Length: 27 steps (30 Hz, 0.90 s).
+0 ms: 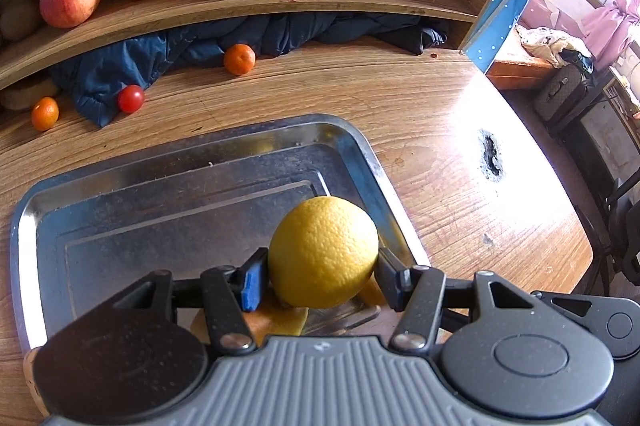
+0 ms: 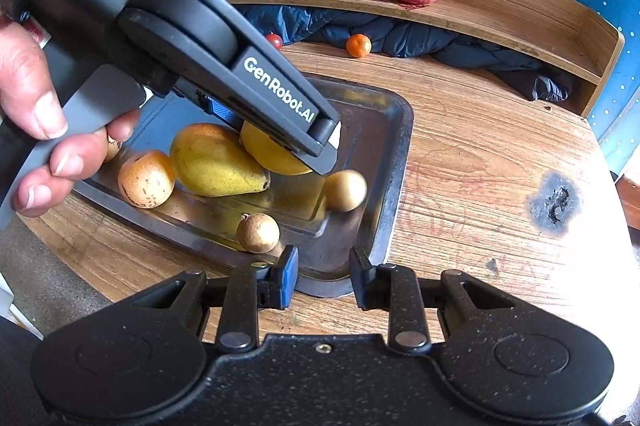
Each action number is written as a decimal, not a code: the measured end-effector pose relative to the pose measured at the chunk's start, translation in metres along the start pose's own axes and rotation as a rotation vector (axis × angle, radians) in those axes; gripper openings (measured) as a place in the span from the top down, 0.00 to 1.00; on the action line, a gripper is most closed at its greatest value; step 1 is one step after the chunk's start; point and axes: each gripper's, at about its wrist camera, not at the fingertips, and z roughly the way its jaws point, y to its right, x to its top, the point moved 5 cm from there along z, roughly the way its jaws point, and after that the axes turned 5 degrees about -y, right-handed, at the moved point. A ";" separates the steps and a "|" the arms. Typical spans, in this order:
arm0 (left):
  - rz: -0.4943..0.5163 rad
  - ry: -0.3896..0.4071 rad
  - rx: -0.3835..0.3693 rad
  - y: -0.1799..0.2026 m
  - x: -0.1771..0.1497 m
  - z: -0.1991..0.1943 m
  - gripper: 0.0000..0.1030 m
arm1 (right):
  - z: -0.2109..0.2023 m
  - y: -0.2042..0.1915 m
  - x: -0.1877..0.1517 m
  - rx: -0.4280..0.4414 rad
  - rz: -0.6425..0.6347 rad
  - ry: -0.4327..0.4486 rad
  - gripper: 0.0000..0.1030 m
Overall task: Organize fruits
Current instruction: 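Open the right tool to drop the brown fruit while the left tool releases the lemon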
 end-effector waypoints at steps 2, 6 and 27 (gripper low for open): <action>0.005 -0.003 0.000 0.000 0.000 0.001 0.41 | 0.000 0.000 0.000 -0.002 0.002 -0.001 0.71; 0.011 -0.009 0.000 0.001 0.001 0.002 0.41 | -0.001 0.001 0.000 -0.008 0.010 0.000 0.70; -0.071 0.085 -0.006 -0.022 0.004 -0.029 0.07 | -0.008 0.002 0.007 -0.029 0.127 0.016 0.09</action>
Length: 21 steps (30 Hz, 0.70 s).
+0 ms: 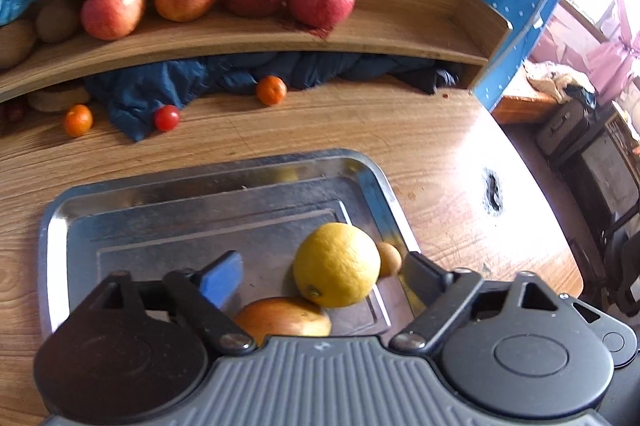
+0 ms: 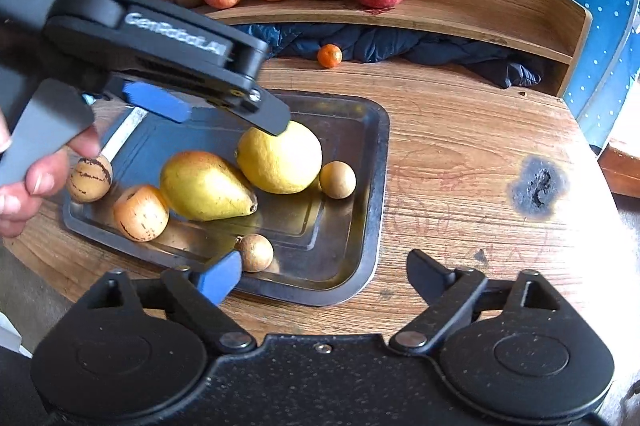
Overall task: Organize fruits
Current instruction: 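Open the right tool to drop the brown fruit while the left tool releases the lemon, then lift both open tools off the tray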
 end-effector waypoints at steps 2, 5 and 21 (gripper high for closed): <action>-0.012 0.012 0.006 -0.005 -0.001 -0.005 0.02 | -0.001 -0.002 0.000 0.002 0.007 -0.001 0.07; -0.022 0.025 0.015 -0.011 -0.006 -0.012 0.01 | -0.002 -0.006 0.001 -0.002 0.004 0.000 0.06; 0.035 0.074 0.093 -0.064 -0.054 -0.055 0.01 | -0.009 -0.044 0.006 -0.006 -0.047 -0.004 0.01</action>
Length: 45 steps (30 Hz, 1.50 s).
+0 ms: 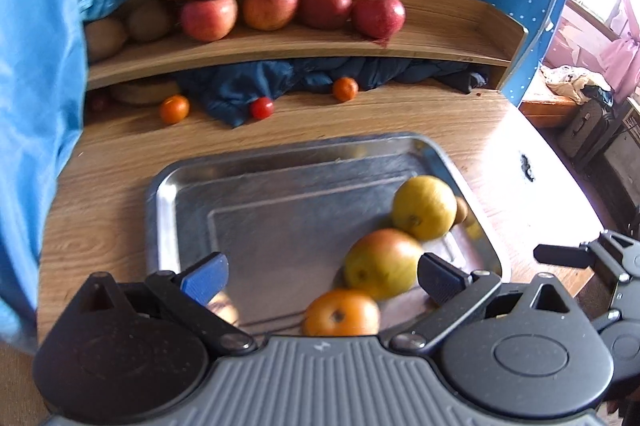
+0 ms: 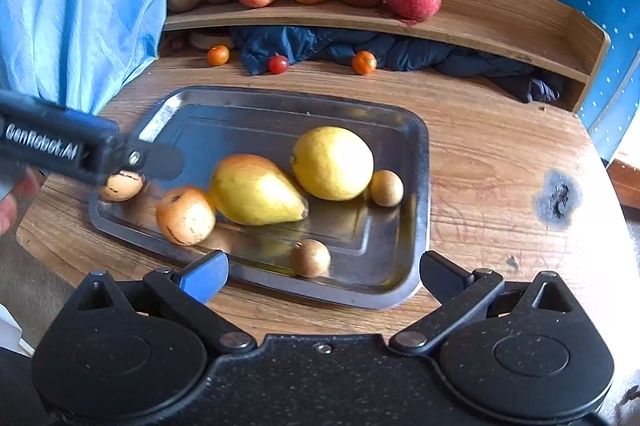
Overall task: Organize fruits
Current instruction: 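Lift both open tools off the tray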
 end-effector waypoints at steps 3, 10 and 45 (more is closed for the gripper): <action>-0.009 -0.003 -0.006 -0.013 -0.010 -0.006 0.00 | -0.002 -0.009 0.006 0.007 -0.028 -0.001 0.01; -0.045 -0.018 0.020 -0.049 -0.039 -0.021 0.00 | -0.002 -0.038 0.015 0.028 -0.115 -0.020 0.01; -0.328 -0.037 0.148 -0.132 -0.045 -0.028 0.00 | 0.008 -0.073 0.065 0.046 -0.244 0.096 0.01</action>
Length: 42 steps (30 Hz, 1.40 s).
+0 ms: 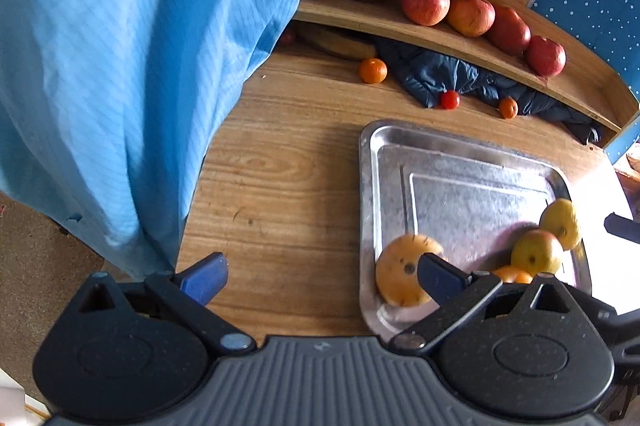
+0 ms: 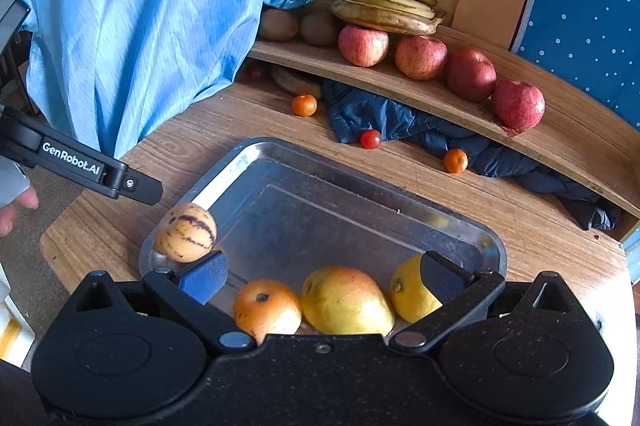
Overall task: Organize fruits
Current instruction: 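Lift both open tools off the tray, then move the left tool toward a red cherry tomato while the right tool approaches a tangerine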
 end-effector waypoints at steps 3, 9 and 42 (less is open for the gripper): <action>0.003 0.001 0.004 0.007 0.008 0.005 0.00 | 0.007 0.008 0.006 0.007 0.010 0.013 0.01; -0.002 0.001 0.011 0.021 0.030 0.013 0.00 | 0.020 0.027 0.020 0.028 0.035 0.022 0.01; -0.047 -0.029 0.054 0.056 0.150 0.107 0.00 | 0.115 0.092 0.097 0.122 0.070 -0.038 0.01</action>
